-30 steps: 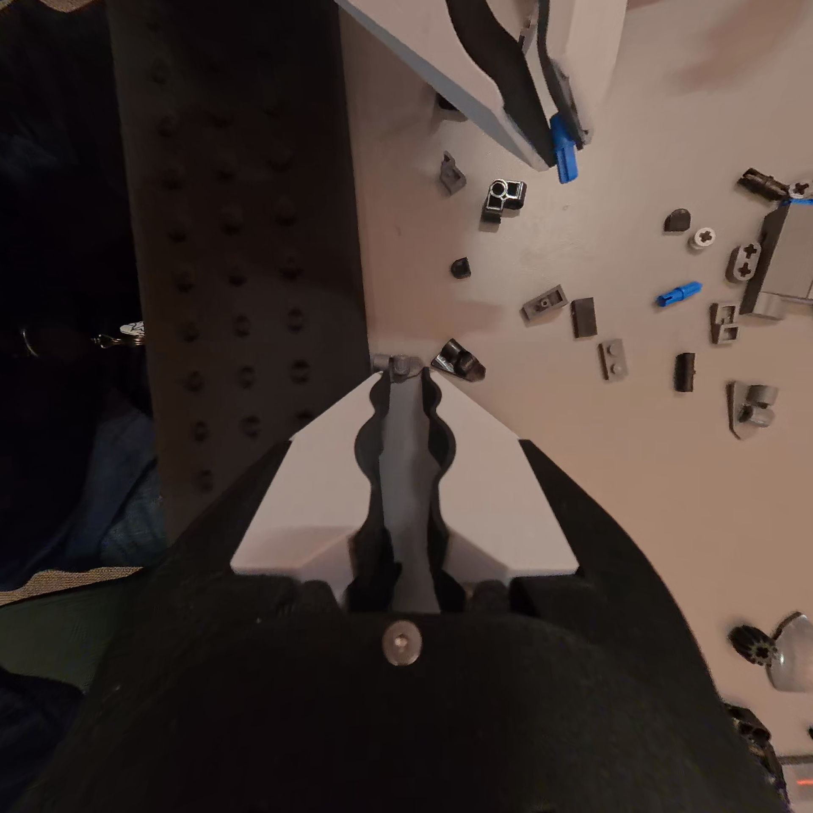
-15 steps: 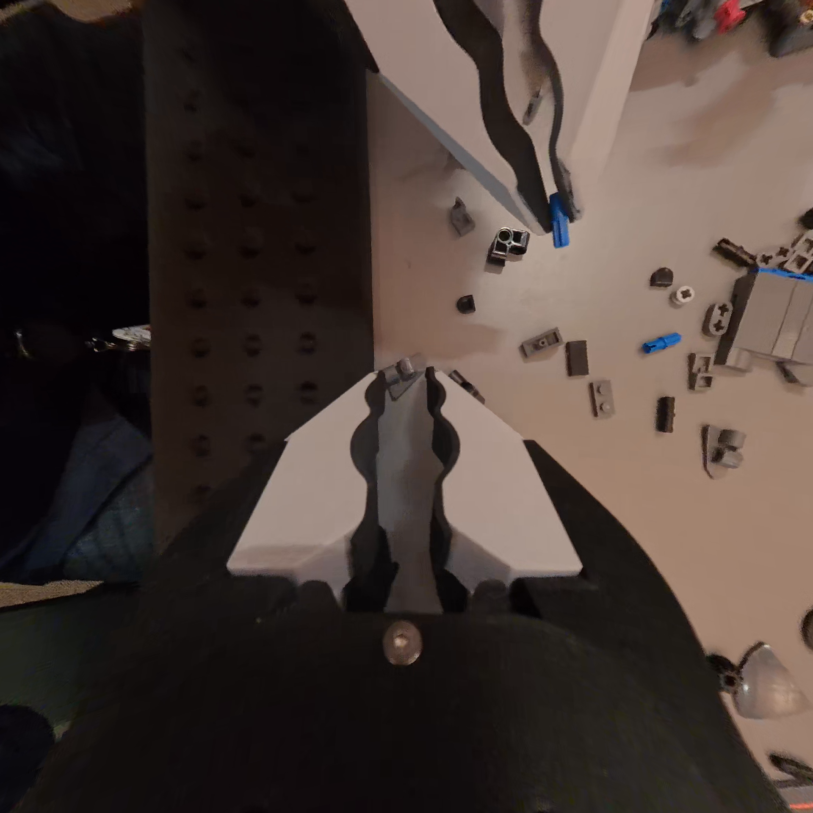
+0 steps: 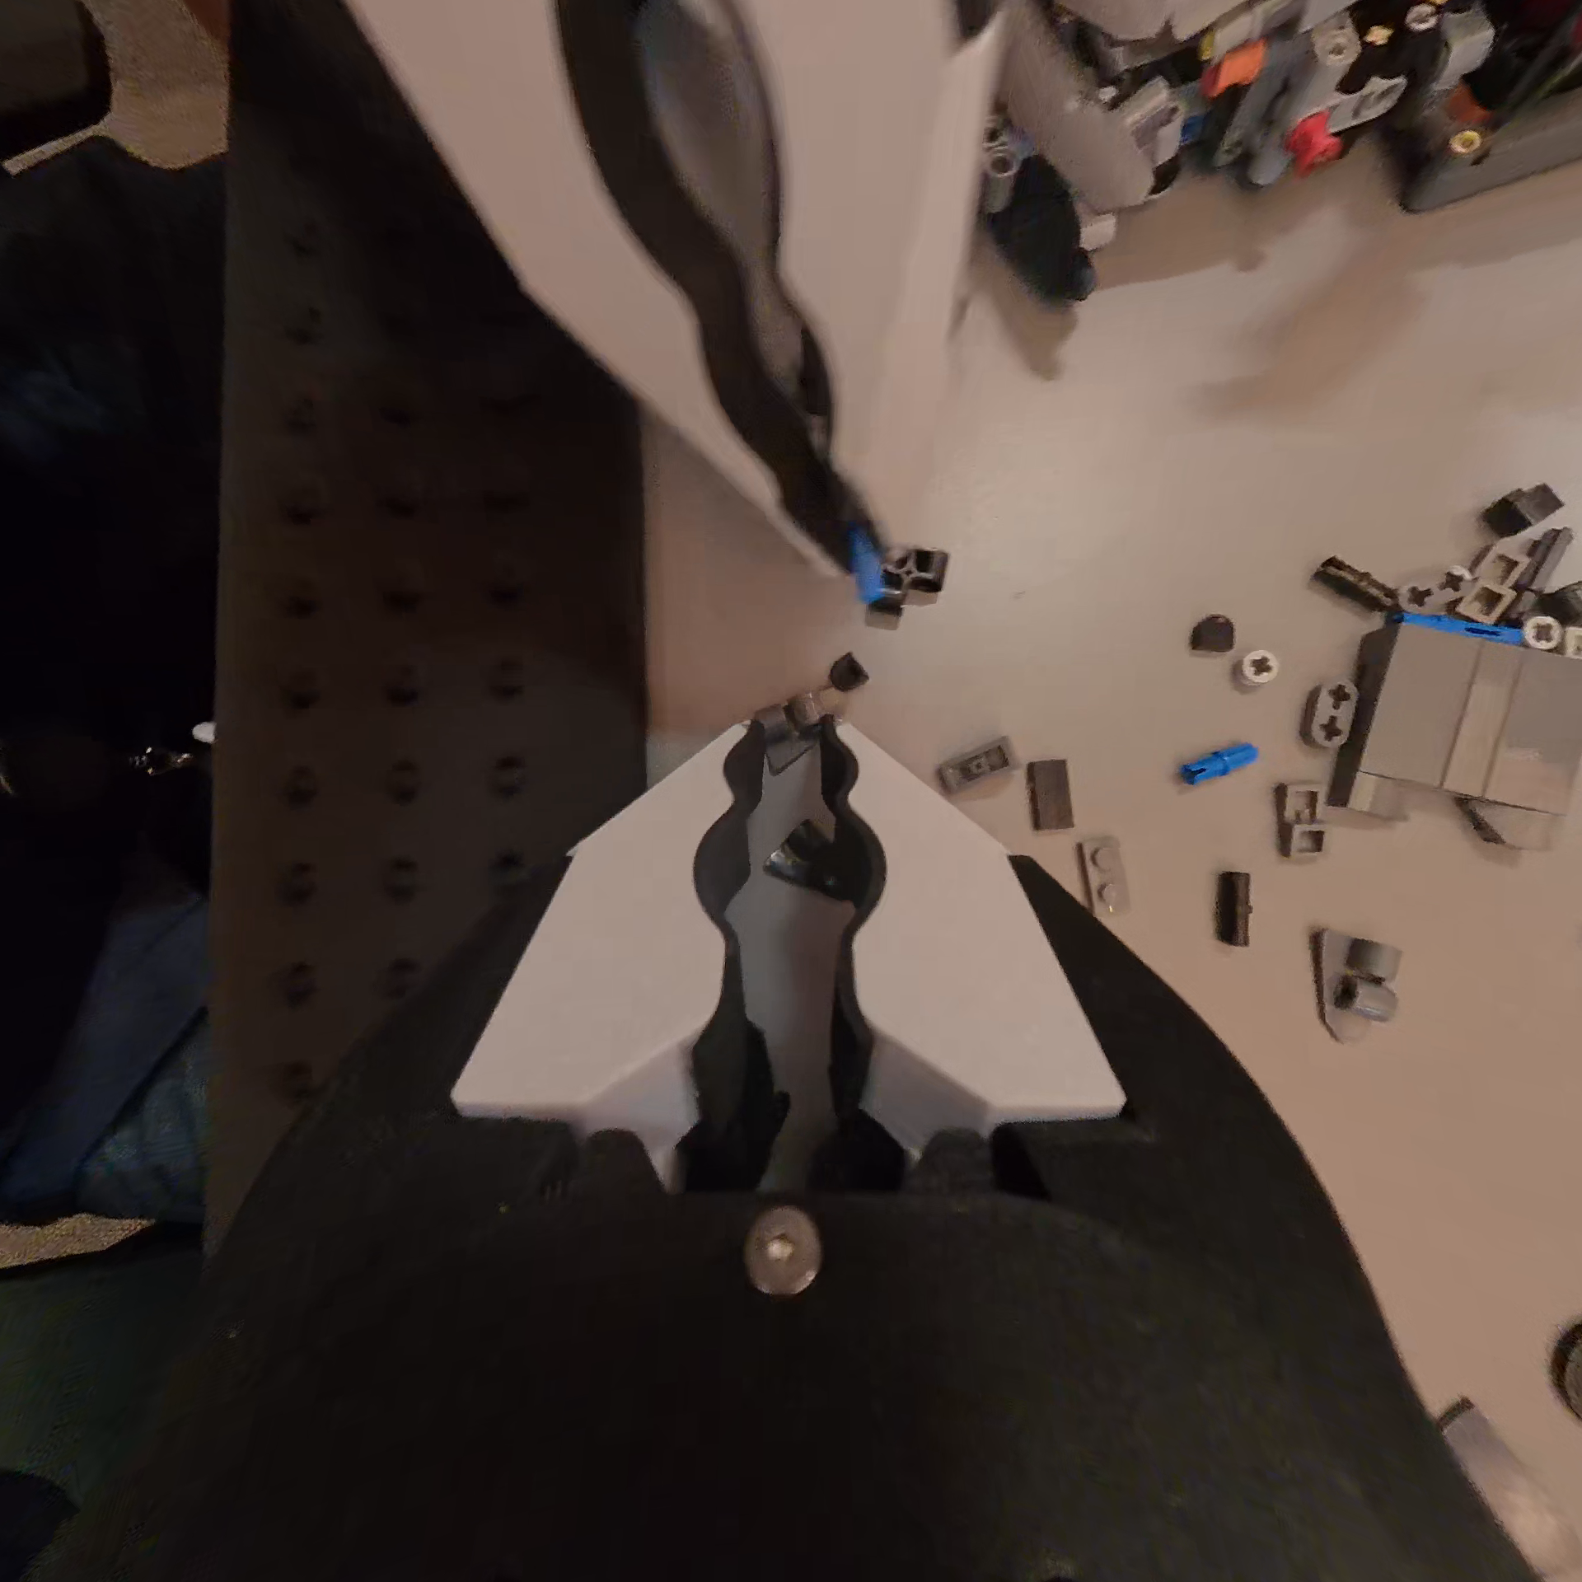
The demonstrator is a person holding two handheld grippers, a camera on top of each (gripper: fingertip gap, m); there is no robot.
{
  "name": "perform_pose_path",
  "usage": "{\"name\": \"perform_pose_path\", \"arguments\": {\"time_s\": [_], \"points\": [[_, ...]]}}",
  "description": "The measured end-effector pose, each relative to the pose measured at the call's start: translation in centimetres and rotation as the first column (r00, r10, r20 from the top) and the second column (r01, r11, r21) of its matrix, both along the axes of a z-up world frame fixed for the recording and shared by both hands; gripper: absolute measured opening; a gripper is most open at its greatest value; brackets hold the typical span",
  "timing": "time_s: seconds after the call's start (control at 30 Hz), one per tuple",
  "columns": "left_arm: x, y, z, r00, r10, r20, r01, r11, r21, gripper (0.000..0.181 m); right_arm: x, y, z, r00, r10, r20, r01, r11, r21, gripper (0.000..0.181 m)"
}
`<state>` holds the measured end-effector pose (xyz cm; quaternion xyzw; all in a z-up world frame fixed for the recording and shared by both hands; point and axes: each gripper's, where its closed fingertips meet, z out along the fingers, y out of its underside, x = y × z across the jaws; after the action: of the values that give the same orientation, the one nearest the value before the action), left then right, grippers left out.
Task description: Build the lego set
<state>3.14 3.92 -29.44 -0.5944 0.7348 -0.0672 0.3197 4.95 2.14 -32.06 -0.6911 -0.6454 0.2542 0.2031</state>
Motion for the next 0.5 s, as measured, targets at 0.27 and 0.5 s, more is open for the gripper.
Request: {"name": "perform_pose_path", "arguments": {"time_s": [0.27, 0.5], "points": [[0.5, -2.0, -2.1, 0.999, 0.006, -0.048, -0.013, 0.989, -0.150, 0.002, 0.1, 0.3, -0.3, 1.000, -0.007, -0.013, 0.007, 1.000, 0.005, 0.000], [0.2, -1.1, -2.8, 0.996, 0.061, -0.064, -0.072, 0.981, -0.180, 0.002, 0.0, 0.0, -0.3, 0.999, 0.003, -0.034, -0.003, 1.000, -0.012, 0.000]]}}
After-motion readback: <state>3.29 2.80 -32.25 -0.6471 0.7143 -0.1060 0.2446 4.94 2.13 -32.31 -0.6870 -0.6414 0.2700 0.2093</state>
